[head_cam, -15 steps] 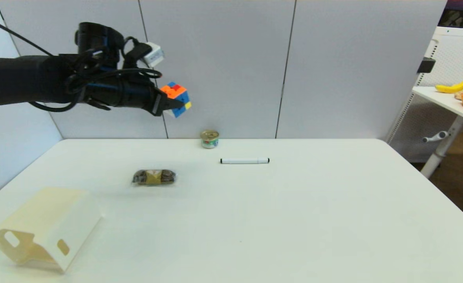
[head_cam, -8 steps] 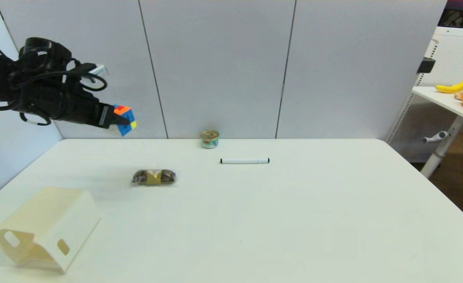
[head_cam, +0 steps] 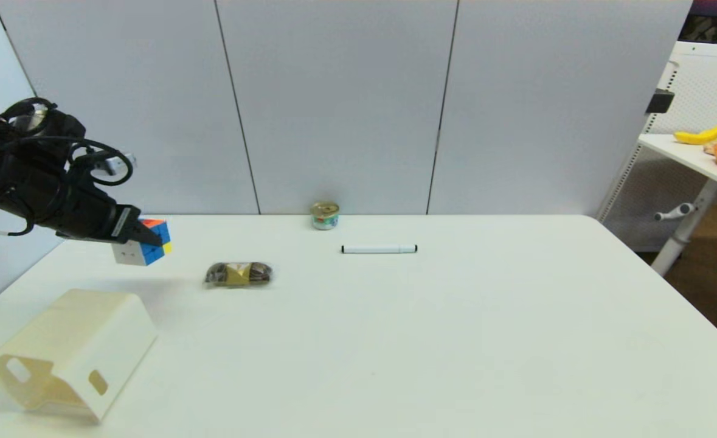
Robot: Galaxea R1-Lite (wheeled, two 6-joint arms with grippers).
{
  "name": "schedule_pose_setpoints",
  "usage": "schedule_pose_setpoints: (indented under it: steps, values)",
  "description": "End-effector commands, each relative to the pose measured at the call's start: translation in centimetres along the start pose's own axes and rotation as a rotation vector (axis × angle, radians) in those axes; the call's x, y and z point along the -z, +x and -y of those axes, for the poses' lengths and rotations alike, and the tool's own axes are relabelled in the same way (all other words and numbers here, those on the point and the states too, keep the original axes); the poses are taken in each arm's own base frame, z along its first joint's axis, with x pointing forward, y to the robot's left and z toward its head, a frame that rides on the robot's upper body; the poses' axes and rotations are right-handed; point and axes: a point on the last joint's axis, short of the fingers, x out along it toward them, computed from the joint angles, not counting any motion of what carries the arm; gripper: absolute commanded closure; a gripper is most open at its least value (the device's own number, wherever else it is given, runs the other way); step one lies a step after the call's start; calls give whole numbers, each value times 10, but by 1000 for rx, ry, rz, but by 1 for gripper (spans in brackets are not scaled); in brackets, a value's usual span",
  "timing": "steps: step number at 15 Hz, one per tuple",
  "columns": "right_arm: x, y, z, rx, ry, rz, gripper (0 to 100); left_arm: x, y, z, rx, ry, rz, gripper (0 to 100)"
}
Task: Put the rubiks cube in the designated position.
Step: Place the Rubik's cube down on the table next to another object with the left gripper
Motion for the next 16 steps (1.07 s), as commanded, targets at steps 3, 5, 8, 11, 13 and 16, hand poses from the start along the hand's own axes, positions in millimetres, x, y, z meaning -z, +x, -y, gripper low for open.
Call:
schedule_pose_setpoints:
  steps: [3, 5, 8, 11, 13, 16]
  values:
    - [0, 0, 0, 0, -1, 0, 0, 7, 32, -9, 7, -10, -31, 100]
    - [0, 0, 0, 0, -1, 0, 0, 13, 37, -8, 13, -17, -50, 100]
    - [0, 0, 0, 0, -1, 0, 0, 19, 38, -7, 16, -21, -63, 100]
    - [0, 0, 0, 0, -1, 0, 0, 21, 41, -9, 7, -21, -46, 100]
    - [0, 0, 0, 0, -1, -1, 0, 23, 39, -8, 4, -22, -47, 0]
    - [0, 0, 0, 0, -1, 0, 0, 22, 36, -8, 1, -19, -37, 0]
